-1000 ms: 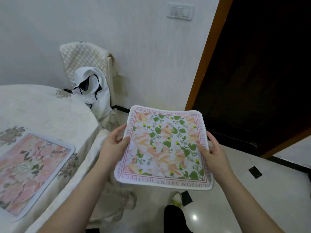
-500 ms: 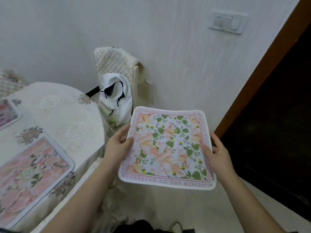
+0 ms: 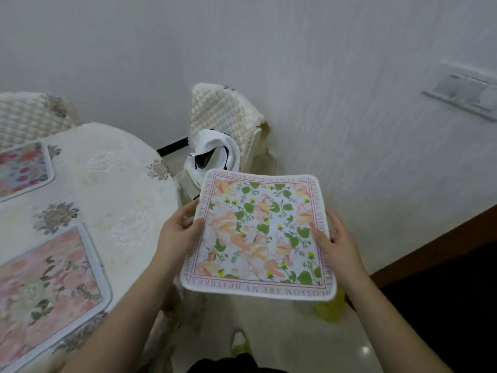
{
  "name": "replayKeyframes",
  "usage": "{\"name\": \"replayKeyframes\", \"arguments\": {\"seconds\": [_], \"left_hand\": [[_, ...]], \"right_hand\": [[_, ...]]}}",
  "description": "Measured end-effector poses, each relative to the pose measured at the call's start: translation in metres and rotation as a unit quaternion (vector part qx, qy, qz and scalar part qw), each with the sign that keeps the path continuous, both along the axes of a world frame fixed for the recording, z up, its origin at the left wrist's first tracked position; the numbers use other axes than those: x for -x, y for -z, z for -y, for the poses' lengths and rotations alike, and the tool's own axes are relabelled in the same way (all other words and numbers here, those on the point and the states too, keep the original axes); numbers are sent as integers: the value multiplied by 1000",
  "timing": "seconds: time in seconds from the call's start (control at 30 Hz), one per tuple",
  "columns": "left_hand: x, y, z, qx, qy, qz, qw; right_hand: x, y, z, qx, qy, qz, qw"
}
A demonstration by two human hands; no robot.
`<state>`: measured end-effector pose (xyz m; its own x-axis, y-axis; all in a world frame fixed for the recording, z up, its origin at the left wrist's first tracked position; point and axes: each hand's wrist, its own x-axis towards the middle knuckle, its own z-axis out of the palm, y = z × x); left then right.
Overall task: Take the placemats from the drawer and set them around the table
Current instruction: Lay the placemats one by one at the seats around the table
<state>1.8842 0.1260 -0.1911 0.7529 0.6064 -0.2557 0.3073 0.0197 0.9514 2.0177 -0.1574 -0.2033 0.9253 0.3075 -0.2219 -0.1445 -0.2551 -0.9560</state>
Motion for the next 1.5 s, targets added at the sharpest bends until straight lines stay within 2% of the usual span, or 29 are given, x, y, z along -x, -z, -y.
{"name": "replayKeyframes", "arguments": {"seconds": [0.57, 0.93, 1.27, 1.5], "left_hand": [[-87, 10, -115, -8, -142, -18, 990], [-138, 15, -156, -17, -287, -27, 957], [-85, 34, -183, 34, -455, -22, 889], [-42, 51, -219, 52, -522, -24, 851]], "right_hand": [[-158, 1, -156, -28, -136, -24, 990], [-274, 19, -264, -9, -289, -40, 957], [-266, 27, -390, 7, -452, -40, 891], [-230, 33, -485, 36, -510, -44, 858]]}}
